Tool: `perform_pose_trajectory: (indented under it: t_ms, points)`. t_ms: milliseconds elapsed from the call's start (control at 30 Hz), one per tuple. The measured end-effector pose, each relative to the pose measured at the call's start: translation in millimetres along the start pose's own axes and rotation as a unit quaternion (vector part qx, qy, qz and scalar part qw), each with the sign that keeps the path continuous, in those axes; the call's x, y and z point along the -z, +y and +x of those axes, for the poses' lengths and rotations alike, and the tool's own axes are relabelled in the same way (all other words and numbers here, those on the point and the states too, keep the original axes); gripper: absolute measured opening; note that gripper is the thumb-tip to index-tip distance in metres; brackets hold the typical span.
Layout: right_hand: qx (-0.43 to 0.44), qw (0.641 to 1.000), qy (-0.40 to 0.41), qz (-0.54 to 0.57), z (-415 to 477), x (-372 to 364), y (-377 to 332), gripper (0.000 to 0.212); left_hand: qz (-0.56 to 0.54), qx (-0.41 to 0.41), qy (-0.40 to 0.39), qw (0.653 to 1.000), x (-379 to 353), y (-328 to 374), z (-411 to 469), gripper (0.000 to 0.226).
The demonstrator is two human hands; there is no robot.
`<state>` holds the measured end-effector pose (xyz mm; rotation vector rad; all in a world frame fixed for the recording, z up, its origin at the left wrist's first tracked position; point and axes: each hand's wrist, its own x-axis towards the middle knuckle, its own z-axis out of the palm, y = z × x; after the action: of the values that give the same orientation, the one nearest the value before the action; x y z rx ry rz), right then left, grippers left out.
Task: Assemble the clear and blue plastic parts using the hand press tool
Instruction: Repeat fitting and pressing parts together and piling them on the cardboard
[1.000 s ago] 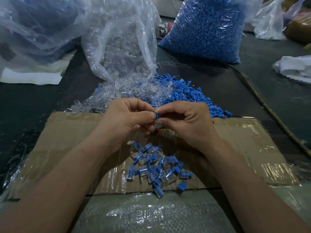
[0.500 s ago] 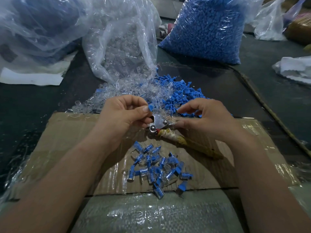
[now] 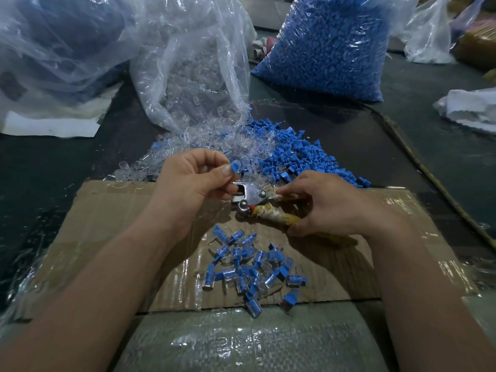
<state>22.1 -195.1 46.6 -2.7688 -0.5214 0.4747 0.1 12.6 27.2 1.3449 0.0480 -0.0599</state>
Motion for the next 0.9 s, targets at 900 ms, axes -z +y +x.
perform_pose_trajectory:
  t_ms: [900]
  points:
    - [0.015,0.974,0.226,-0.004,5,-11,-5,0.022,0.016,-0.064,0.026,0.998,1,-5,3,0.009]
